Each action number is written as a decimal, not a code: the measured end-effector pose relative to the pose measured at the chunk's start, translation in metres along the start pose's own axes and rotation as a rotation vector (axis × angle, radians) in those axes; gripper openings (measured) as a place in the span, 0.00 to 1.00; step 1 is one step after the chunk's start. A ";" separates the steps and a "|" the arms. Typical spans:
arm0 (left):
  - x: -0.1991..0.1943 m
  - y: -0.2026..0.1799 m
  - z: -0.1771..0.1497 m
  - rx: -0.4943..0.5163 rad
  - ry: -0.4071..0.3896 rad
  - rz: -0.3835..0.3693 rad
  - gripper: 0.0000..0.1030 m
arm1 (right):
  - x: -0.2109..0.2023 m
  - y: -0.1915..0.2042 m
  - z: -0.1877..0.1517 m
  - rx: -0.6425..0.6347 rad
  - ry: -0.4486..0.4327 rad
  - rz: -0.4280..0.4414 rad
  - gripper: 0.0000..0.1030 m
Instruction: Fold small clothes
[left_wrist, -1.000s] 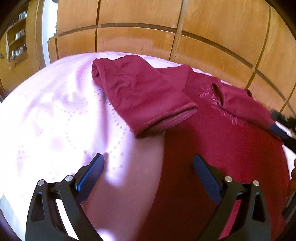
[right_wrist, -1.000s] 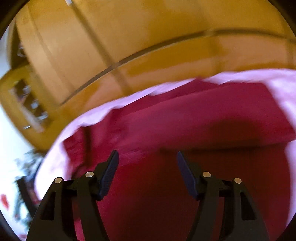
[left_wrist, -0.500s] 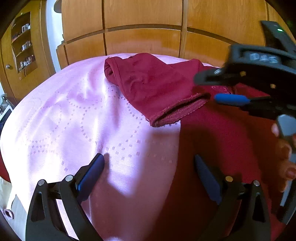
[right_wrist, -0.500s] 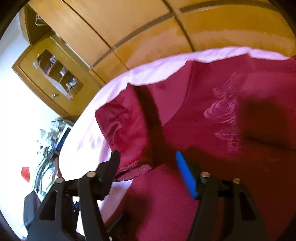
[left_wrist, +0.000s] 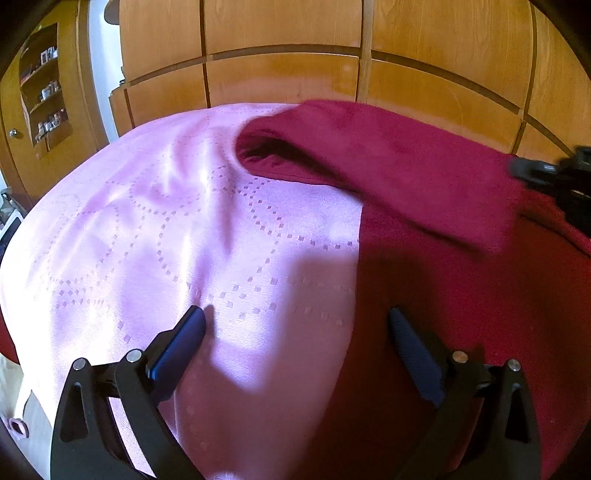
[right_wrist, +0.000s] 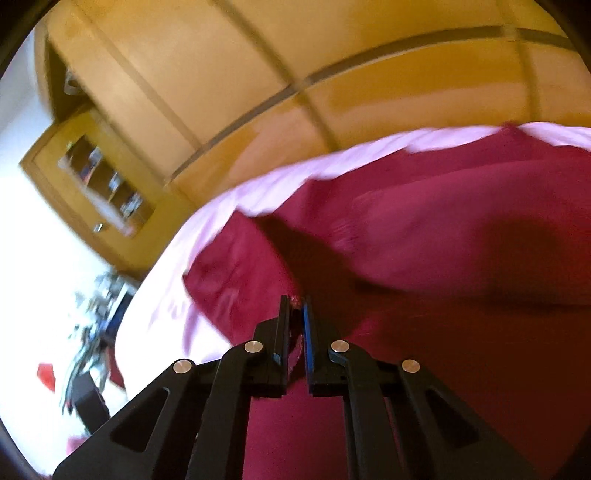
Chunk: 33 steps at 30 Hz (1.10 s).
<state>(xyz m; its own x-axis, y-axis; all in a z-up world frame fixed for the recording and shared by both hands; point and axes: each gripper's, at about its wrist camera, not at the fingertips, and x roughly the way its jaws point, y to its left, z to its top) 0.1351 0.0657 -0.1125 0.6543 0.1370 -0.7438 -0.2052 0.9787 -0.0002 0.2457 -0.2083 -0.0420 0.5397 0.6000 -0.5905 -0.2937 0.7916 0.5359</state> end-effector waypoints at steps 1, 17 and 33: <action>0.000 0.000 0.000 0.001 0.001 0.003 0.96 | -0.011 -0.011 0.003 0.019 -0.021 -0.014 0.06; 0.003 0.001 0.022 -0.030 0.096 -0.020 0.97 | -0.064 -0.101 -0.037 0.295 -0.150 -0.100 0.72; 0.059 -0.022 0.081 -0.135 0.129 0.025 0.97 | -0.020 -0.070 -0.030 0.222 -0.055 -0.094 0.05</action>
<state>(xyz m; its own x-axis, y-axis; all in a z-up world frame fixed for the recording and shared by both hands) 0.2374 0.0649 -0.1020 0.5509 0.1319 -0.8241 -0.3217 0.9447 -0.0639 0.2315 -0.2718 -0.0861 0.6004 0.5125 -0.6138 -0.0622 0.7952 0.6032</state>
